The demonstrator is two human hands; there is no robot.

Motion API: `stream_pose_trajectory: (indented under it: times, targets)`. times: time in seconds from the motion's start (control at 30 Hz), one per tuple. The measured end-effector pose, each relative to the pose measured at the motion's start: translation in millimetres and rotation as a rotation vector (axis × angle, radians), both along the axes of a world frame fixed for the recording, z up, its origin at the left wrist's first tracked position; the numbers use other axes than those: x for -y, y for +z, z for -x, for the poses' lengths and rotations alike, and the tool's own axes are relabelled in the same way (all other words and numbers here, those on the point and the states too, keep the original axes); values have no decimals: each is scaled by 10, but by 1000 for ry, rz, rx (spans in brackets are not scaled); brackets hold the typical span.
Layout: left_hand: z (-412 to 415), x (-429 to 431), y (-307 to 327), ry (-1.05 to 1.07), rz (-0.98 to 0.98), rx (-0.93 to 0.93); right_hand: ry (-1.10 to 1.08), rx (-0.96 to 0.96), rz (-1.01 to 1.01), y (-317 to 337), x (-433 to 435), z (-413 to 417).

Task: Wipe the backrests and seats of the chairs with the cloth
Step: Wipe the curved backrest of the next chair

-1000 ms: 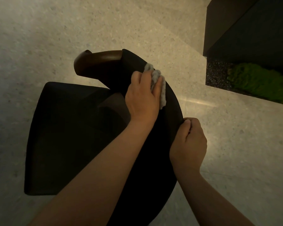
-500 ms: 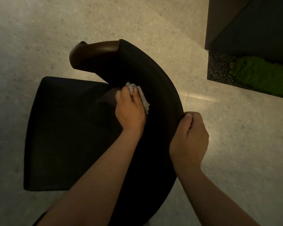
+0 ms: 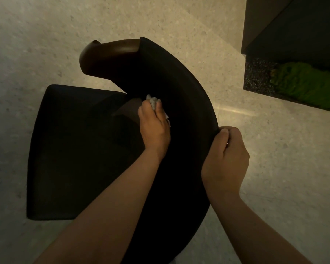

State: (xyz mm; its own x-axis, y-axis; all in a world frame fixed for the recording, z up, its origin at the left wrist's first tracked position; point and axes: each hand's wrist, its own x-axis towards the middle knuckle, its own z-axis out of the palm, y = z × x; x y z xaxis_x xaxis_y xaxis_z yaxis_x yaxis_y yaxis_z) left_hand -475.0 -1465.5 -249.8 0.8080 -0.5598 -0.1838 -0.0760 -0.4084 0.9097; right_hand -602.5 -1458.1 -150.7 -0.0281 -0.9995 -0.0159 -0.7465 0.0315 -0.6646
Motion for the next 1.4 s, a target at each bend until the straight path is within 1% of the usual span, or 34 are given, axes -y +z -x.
stream_pose_trajectory:
  times: [0.17,0.23,0.27,0.37,0.4,0.43,0.47,0.53,0.6,0.7,0.8,0.87,0.93,1.0,1.07,1.13,1.17,1.23,1.27,1.3,1.33,1.4]
  targets:
    - [-54,-90,-204,3,-71,-104,-5,-6,3,-4,1,-1]
    - [-107,-145,-304,-19,-108,-176,-3,-9,5,-3,-1,-3]
    - [-144,-183,-375,-49,-158,-229,-4,-10,8,-2,-3,-3]
    - [-224,-355,-569,-217,-412,-374,-8,-10,11,-2,1,0]
    - [-252,-420,-579,-232,-435,-449,-8,-12,10,-3,2,-1]
    - [-273,-462,-545,-214,-403,-496,-8,-16,12,-2,2,-2]
    - [-289,-473,-468,-166,-333,-476,-8,-23,14,1,2,-4]
    - [-276,-408,-218,-61,-166,-321,-8,-32,11,3,0,-8]
    - [-180,-277,151,-75,-21,-130,-9,-31,4,11,-2,-12]
    - [-35,-83,681,-195,75,173,-11,-35,-5,28,-5,-20]
    - [-9,86,1039,-323,169,333,-6,-35,-13,48,-11,-30]
    - [28,162,1130,-446,160,426,-7,-35,-11,54,-10,-31]
    - [97,175,1093,-560,151,542,-6,-41,-7,58,-9,-34]
    - [131,155,1018,-620,174,635,-4,-45,-1,57,-10,-41]
    - [94,155,951,-628,165,696,-5,-45,3,61,-10,-43]
    - [19,194,906,-574,104,718,-9,-50,-2,52,-3,-37]
    - [-31,206,888,-507,55,695,-11,-55,-5,48,-5,-32]
    - [-164,200,845,-312,-38,590,-9,-54,-8,44,-9,-28]
    - [-229,178,823,-217,-55,545,-7,-49,-9,41,-11,-30]
    - [-275,149,803,-156,-52,520,-7,-44,-9,39,-12,-26]
    - [-297,116,790,-137,-31,515,-6,-43,-9,40,-13,-26]
    - [-243,71,787,-202,61,524,-4,-48,-6,34,-6,-23]
